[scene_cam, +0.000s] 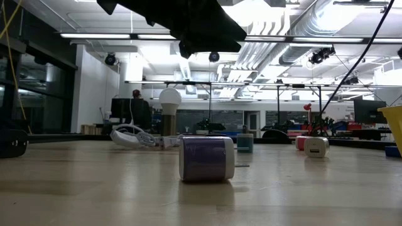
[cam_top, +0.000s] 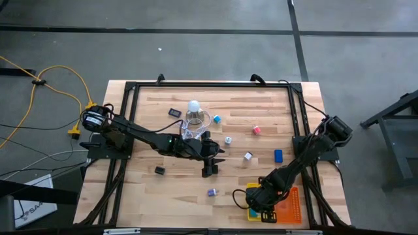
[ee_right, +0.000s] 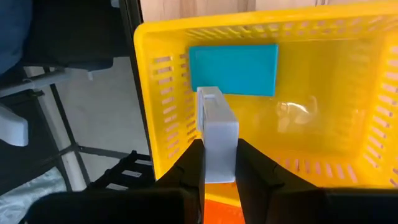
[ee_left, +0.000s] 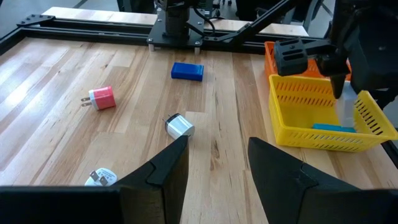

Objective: Pick & Place Office items
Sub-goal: Put the white digital clock into the yellow basket

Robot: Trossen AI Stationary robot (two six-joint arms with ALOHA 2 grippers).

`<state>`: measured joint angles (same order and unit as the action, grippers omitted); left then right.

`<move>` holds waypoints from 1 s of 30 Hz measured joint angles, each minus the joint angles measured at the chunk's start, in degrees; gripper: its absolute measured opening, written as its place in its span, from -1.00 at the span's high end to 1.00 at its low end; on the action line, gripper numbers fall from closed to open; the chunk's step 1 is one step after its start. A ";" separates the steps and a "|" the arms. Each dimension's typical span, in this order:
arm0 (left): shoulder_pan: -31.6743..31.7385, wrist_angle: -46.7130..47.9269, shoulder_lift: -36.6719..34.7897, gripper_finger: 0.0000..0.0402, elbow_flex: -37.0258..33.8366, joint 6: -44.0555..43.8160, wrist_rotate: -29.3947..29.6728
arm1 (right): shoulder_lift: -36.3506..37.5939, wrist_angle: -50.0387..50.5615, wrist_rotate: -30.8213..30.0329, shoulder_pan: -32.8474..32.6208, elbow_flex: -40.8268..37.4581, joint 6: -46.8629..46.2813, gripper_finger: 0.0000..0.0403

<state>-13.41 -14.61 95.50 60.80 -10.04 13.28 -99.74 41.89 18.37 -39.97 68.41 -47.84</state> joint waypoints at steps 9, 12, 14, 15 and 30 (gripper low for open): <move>0.00 0.00 0.02 0.21 0.00 -0.26 0.02 | -0.81 -0.15 1.33 -0.07 0.06 -0.35 0.74; -0.01 0.00 0.00 0.21 0.00 -0.27 0.01 | -0.81 -0.13 1.28 -0.06 0.04 -0.41 0.69; 0.00 0.00 0.00 0.21 0.00 -0.28 0.01 | -0.81 -0.11 1.11 -0.06 0.04 -0.43 0.66; 0.00 0.00 0.00 0.21 0.00 -0.28 0.01 | -0.81 -0.11 0.99 -0.06 0.04 -0.41 0.65; 0.00 0.00 0.02 0.21 0.00 -0.50 0.00 | -0.81 0.05 -1.55 -0.06 -0.01 -0.56 0.62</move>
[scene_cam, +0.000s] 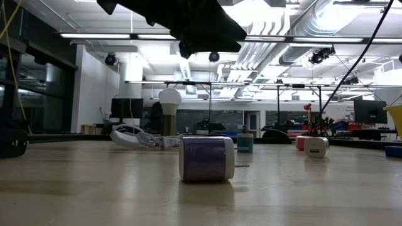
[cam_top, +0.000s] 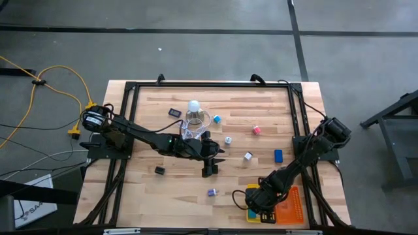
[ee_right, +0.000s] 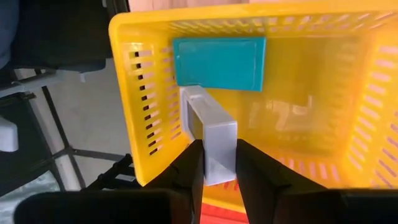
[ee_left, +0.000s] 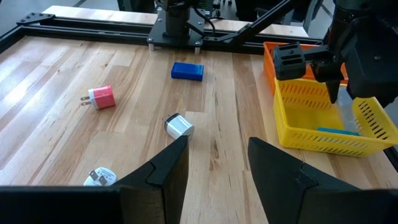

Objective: Pick & Place Office items
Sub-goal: Put the white digital clock into the yellow basket

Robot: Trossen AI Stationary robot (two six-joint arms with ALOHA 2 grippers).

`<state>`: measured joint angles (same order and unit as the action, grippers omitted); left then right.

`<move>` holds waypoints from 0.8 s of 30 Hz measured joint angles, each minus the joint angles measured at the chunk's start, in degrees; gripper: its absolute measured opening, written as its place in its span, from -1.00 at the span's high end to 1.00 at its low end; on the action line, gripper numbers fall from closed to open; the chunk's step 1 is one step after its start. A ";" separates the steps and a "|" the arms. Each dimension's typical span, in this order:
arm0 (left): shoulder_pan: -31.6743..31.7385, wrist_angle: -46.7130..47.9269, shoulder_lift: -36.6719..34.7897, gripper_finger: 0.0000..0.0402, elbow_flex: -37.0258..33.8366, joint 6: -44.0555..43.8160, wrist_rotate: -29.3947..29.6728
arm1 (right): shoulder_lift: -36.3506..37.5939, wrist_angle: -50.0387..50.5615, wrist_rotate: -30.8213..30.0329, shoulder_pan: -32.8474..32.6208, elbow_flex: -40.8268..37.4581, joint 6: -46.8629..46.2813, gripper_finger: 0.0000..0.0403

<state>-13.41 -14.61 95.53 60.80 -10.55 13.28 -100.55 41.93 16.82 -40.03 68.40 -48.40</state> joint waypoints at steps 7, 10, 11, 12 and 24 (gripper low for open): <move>0.00 0.00 0.00 0.21 0.00 0.02 0.00 | 0.00 0.43 -0.53 0.00 0.00 0.06 0.62; -0.02 0.00 0.00 0.21 0.00 0.02 0.00 | 0.00 1.11 -0.43 0.00 0.00 0.02 0.62; -0.01 0.00 -0.02 0.21 0.00 0.02 0.00 | 0.00 1.26 -0.40 0.00 0.00 0.02 0.61; -0.02 0.00 0.00 0.21 0.00 0.02 0.00 | 0.00 1.27 -0.40 0.00 0.00 0.02 0.61; -0.01 0.00 0.00 0.21 0.00 0.26 0.00 | 0.00 1.25 -0.40 0.02 0.00 -0.39 0.61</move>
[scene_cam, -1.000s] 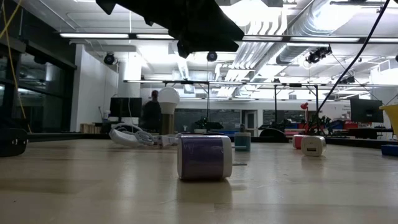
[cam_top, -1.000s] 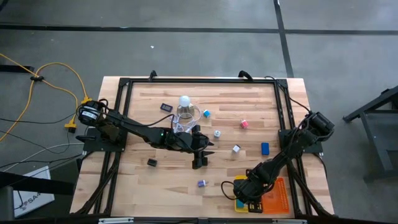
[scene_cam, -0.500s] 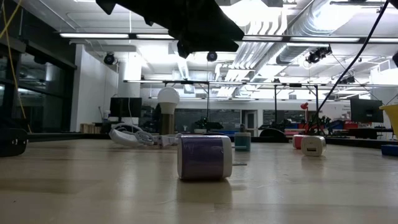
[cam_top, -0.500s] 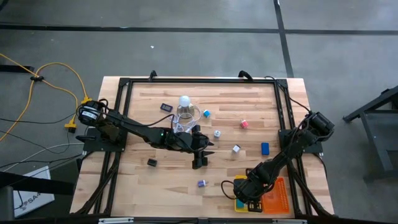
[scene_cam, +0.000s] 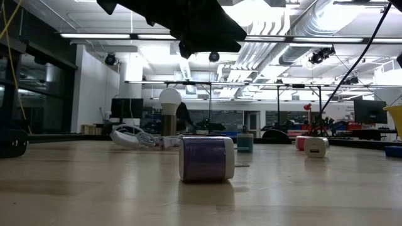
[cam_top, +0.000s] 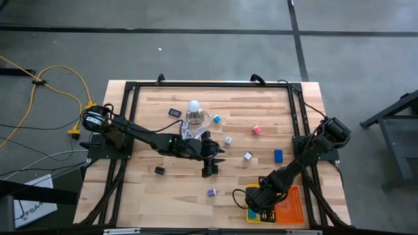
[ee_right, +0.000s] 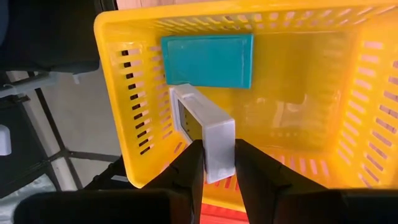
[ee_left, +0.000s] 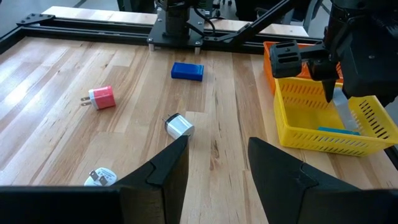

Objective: Pick & Place Office items
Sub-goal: Put the white digital clock into the yellow basket

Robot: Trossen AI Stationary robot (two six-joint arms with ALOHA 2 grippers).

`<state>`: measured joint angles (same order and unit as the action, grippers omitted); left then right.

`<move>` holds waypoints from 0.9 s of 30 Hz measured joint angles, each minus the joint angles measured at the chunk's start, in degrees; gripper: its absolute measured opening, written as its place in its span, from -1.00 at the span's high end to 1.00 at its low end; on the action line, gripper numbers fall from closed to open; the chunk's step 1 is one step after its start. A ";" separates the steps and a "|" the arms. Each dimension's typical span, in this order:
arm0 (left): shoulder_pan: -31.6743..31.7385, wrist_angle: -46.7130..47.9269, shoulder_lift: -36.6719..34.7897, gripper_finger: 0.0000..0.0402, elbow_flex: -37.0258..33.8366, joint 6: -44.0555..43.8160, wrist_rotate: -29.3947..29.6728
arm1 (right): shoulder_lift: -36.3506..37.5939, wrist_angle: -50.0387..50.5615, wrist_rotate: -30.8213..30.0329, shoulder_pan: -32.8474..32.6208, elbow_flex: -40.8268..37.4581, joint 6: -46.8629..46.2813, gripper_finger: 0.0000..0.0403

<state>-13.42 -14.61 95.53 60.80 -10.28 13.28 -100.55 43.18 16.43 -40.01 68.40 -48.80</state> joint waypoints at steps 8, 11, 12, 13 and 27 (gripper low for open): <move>0.00 0.00 0.00 0.21 0.00 0.00 0.00 | 0.00 0.05 0.14 0.15 0.00 -0.77 0.61; -0.02 0.00 0.00 0.21 0.00 0.00 0.00 | 0.00 0.52 0.24 0.42 0.00 -0.92 0.61; 0.00 0.01 0.00 0.21 0.00 0.00 0.00 | 0.00 0.55 0.24 0.42 0.00 -0.91 0.61; -0.01 0.00 -0.02 0.21 0.00 0.00 0.00 | 0.00 0.55 0.24 0.42 0.00 -0.85 0.61; 0.00 0.01 0.00 0.21 0.00 0.00 0.00 | 0.00 2.21 -1.12 1.05 0.00 -0.52 0.61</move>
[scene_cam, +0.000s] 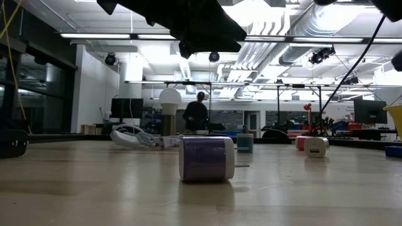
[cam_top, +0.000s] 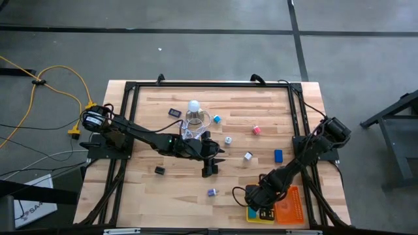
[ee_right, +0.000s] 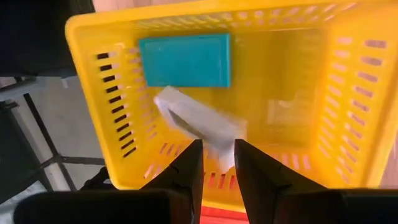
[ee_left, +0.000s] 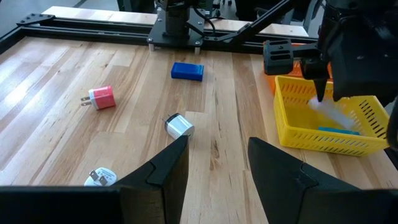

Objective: Pick & Place Office items
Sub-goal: Put the white digital clock into the yellow basket, then put the violet digital clock into the yellow basket

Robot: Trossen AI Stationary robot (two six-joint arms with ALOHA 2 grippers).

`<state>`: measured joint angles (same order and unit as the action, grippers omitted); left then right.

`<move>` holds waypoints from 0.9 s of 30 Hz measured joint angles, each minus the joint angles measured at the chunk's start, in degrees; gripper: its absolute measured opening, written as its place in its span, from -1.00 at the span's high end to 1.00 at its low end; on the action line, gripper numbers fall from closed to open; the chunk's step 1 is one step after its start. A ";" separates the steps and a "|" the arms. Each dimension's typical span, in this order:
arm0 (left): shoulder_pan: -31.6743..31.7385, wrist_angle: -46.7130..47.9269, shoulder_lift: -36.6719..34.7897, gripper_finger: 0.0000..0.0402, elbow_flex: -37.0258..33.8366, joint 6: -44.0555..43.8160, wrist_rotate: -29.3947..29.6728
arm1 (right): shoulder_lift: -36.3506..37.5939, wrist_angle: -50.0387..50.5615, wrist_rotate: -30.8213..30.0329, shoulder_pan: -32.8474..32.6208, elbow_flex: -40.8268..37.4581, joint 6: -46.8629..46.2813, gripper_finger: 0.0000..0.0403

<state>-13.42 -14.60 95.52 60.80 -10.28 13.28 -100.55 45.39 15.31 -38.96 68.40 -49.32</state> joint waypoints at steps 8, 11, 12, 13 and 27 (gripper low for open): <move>-0.01 0.01 0.00 0.21 0.00 0.02 0.00 | 0.02 0.32 0.00 0.11 0.00 0.04 0.61; -0.01 0.01 0.00 0.21 0.00 0.02 0.00 | 0.02 0.32 -0.04 0.11 0.00 0.07 0.61; 0.00 0.01 0.00 0.21 0.00 0.02 0.00 | 0.02 0.32 -0.04 0.11 0.00 0.08 0.61; -0.01 0.01 0.00 0.21 0.00 0.02 0.00 | 0.02 0.32 -0.08 0.11 0.00 0.10 0.61; 0.00 0.01 0.00 0.21 0.00 0.69 0.00 | 0.97 0.35 2.06 0.32 0.00 2.64 0.61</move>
<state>-13.42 -14.59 95.53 60.80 -9.59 13.28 -99.58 45.74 17.37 -38.64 68.40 -46.68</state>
